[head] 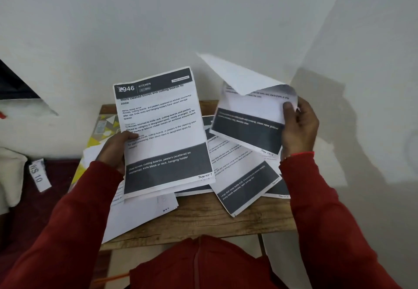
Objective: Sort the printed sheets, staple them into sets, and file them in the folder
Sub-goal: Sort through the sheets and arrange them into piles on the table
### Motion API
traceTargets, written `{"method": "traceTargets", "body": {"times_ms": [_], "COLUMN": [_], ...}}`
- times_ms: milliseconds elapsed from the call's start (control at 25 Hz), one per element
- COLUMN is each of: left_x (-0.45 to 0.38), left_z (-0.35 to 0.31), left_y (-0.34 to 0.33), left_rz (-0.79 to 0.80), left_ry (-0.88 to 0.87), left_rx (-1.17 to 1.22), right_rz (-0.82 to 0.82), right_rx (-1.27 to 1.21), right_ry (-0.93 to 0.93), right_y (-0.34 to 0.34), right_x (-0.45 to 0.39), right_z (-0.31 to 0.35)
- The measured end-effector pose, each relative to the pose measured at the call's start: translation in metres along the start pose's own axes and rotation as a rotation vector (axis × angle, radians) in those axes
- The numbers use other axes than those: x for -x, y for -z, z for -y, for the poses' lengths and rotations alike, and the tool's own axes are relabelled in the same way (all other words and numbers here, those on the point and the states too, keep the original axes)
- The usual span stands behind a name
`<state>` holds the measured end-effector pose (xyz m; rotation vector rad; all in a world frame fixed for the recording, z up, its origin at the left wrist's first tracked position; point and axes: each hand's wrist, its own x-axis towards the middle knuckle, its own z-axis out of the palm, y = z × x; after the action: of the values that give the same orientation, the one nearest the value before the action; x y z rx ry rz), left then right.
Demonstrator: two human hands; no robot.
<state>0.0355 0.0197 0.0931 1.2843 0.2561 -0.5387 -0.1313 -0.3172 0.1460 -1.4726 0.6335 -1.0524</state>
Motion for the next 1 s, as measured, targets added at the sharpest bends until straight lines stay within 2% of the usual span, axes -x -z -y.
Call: {"method": "traceTargets", "body": {"times_ms": [80,200,360,600,1000], "left_x": [0.001,0.001,0.004,0.007,0.007], "left_z": [-0.002,-0.003,-0.005,-0.007,-0.006], "left_y": [0.0,0.002,0.001,0.004,0.002], "left_rz": [0.016,0.038,0.066,0.017,0.035], "left_ry": [-0.003,-0.001,0.02,0.035,0.003], "left_rx": [0.03,0.06,0.084,0.079,0.097], "right_rz": [0.053,0.146,0.21,0.255,0.225], "right_rx": [-0.248,-0.358,-0.376,-0.397,-0.437], "right_ry": [-0.137,-0.172,-0.207,-0.228,-0.282], "right_y": [-0.008,-0.021,-0.029,-0.032,-0.03], "right_x": [0.004,0.018,0.031,0.041,0.046], "right_z": [0.024,0.053,0.067,0.077,0.088]}}
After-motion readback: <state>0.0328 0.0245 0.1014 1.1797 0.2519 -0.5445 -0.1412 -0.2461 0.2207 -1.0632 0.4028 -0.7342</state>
